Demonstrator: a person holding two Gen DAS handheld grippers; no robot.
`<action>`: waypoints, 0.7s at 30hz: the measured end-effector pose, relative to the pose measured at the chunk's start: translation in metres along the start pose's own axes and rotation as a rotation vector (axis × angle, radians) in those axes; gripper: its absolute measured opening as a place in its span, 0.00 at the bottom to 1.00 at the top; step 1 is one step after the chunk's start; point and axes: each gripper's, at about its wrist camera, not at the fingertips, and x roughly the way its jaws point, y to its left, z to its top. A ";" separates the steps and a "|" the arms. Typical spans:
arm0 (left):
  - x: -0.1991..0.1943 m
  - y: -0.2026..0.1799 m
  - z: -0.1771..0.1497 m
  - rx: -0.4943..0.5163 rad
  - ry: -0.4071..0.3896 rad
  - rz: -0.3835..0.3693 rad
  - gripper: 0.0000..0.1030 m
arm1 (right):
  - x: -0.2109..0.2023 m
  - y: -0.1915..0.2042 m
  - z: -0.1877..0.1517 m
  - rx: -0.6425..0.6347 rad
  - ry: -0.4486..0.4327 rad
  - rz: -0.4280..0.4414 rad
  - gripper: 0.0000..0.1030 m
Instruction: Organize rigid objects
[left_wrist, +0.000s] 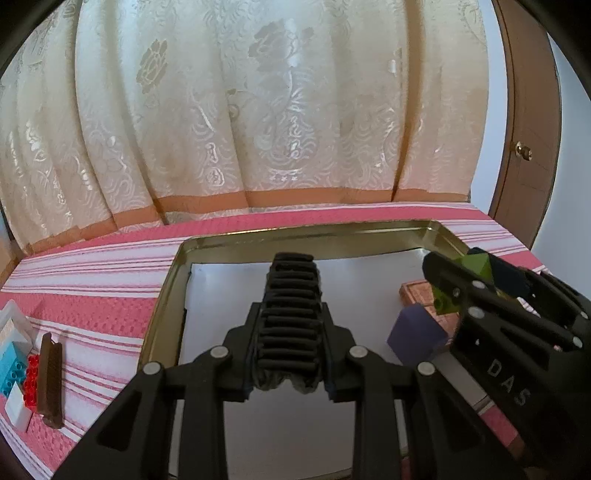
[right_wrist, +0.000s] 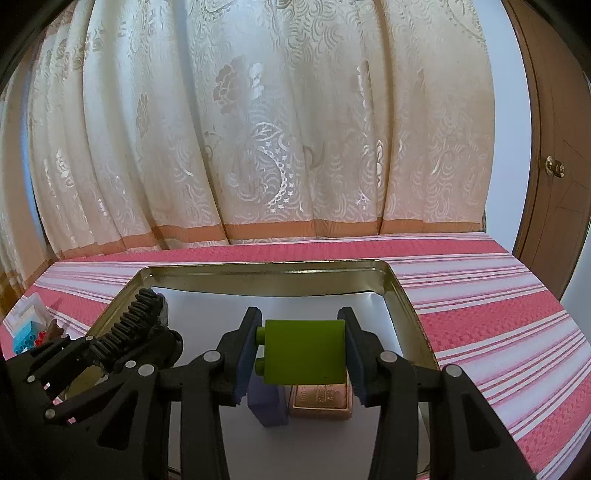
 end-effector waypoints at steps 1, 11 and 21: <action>0.000 -0.001 0.000 0.003 0.002 0.001 0.25 | 0.001 0.000 0.000 -0.001 0.004 0.000 0.45; 0.009 -0.001 -0.001 0.005 0.053 0.002 0.29 | 0.005 0.002 -0.002 0.011 0.018 0.013 0.45; -0.014 -0.001 -0.003 -0.011 -0.069 -0.002 1.00 | -0.014 -0.017 0.002 0.122 -0.089 -0.032 0.87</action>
